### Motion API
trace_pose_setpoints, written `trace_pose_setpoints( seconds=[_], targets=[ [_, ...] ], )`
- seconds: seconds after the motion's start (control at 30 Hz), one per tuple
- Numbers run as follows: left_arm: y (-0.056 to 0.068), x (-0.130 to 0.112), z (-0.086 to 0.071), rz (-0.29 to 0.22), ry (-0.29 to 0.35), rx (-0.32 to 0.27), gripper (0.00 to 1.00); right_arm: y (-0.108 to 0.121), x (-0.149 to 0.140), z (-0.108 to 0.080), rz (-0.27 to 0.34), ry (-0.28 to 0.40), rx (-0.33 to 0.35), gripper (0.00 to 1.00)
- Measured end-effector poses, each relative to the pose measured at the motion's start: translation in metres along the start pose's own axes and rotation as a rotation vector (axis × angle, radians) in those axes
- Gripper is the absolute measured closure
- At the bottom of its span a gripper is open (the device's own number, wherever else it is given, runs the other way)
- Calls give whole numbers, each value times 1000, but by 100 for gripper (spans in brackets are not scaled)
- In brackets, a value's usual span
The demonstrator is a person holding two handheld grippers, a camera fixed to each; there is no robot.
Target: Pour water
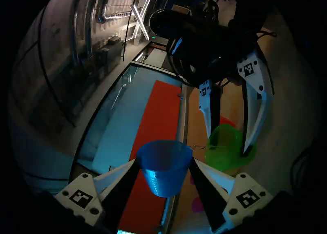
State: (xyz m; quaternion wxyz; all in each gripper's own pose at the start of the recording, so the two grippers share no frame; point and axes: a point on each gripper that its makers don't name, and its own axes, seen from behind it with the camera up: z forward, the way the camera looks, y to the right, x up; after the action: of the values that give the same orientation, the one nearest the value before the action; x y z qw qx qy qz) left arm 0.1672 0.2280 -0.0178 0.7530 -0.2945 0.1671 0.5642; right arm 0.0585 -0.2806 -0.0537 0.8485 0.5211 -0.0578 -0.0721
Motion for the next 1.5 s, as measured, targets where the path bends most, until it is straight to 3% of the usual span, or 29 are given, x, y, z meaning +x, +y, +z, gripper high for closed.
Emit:
trace_pose_setpoints(
  seconds=[1.5],
  targets=[
    [-1,7,0,113,5,1,15,1,3,-1,-7,14,-5,9]
  ],
)
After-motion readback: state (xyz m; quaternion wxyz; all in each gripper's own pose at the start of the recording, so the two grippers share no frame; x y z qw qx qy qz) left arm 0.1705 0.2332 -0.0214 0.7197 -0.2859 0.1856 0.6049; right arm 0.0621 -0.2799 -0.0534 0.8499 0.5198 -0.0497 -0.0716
